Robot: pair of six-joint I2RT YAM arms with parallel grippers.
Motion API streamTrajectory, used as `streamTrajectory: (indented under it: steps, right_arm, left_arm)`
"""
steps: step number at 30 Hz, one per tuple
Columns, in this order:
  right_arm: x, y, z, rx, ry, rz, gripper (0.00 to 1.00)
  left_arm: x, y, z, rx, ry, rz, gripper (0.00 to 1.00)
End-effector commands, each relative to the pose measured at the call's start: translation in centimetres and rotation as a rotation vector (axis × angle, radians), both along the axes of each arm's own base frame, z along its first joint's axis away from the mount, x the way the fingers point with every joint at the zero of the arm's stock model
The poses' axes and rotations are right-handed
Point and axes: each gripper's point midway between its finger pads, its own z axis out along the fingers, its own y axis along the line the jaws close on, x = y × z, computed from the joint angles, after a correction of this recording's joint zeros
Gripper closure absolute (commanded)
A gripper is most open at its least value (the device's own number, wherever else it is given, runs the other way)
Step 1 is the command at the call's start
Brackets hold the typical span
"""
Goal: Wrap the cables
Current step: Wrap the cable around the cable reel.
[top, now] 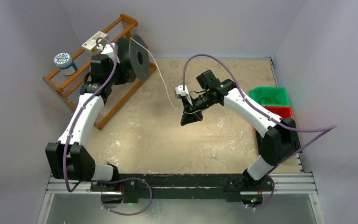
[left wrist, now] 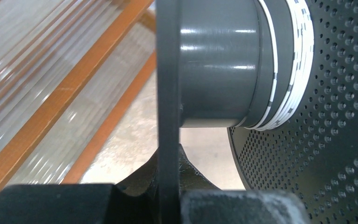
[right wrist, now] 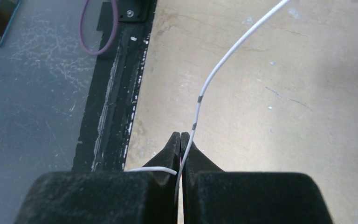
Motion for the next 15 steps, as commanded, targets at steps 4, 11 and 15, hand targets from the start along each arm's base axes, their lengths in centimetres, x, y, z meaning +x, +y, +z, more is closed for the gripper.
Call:
streamTrajectory:
  steps: [4,11,15]
  right_arm:
    - [4.6,-0.6,1.6,0.017,-0.048,-0.2,1.0]
    - [7.2,-1.7,0.6,0.01,0.002,-0.246,1.0]
    - [5.8,-1.7,2.2,0.058,-0.006,-0.183,1.0]
  left_arm:
    - [-2.4,-4.4,8.2,-0.087,-0.319,-0.27,1.0]
    - [-3.3,-3.6,7.6,-0.046,-0.346,-0.236,1.0]
    - [-1.5,1.7,6.1,0.098,-0.293,0.039,1.0]
